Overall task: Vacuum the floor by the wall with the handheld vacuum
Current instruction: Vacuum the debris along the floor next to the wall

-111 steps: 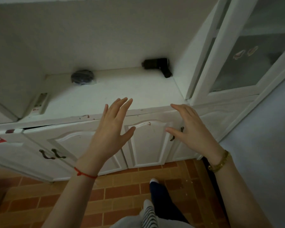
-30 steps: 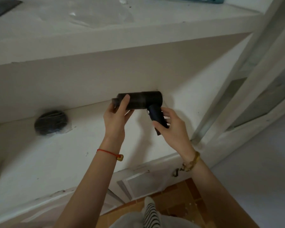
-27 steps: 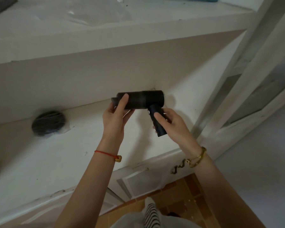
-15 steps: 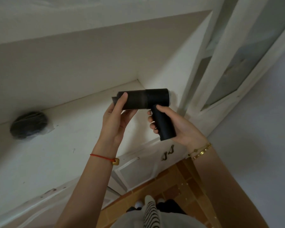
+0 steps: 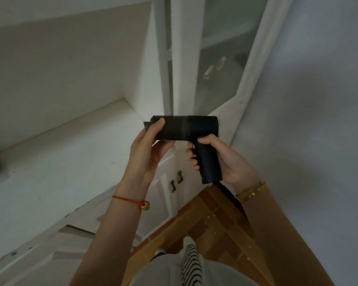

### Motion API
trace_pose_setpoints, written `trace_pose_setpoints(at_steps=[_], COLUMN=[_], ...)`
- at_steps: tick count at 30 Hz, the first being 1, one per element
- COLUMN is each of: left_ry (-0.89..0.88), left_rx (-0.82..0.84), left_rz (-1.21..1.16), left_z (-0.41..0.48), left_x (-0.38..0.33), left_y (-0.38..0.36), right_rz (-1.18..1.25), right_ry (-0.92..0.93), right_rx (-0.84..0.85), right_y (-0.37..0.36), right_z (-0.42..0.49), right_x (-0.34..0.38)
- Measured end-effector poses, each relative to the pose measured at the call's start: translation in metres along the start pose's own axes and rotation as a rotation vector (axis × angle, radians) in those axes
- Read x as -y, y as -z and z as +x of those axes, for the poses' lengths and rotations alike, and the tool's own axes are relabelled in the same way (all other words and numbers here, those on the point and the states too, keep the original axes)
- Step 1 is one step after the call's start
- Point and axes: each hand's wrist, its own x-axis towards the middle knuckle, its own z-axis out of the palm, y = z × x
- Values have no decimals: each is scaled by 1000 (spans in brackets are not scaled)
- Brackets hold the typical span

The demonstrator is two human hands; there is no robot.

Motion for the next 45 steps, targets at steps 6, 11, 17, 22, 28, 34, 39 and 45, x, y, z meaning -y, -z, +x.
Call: trace_pose_setpoints(at_steps=[6, 11, 17, 22, 28, 34, 39, 45], left_ry=[71, 130, 223, 317, 354, 384, 429, 541], left_rx=[88, 154, 218, 233, 251, 243, 235, 258], left_rz=[-14, -14, -8, -7, 92, 185, 168, 81], left_z=[-26, -55, -93, -118, -130, -124, -114, -93], left_x=[52, 97, 148, 182, 201, 202, 206, 226], left_y=[-63, -107, -137, -149, -151, -148, -144, -142], right_rz=[45, 48, 104, 106, 157, 272, 352, 359], right_ry=[59, 98, 106, 68, 82, 101, 97, 83], right_rx=[-53, -134, -181, -217, -221, -229, -228, -267], right_y=[51, 88, 124, 150, 166, 168, 172, 196], right_z=[-76, -139, -201, -236, -253, -248, -242, -225], right_x=[4, -4, -26, -46, -68, -82, -85, -89])
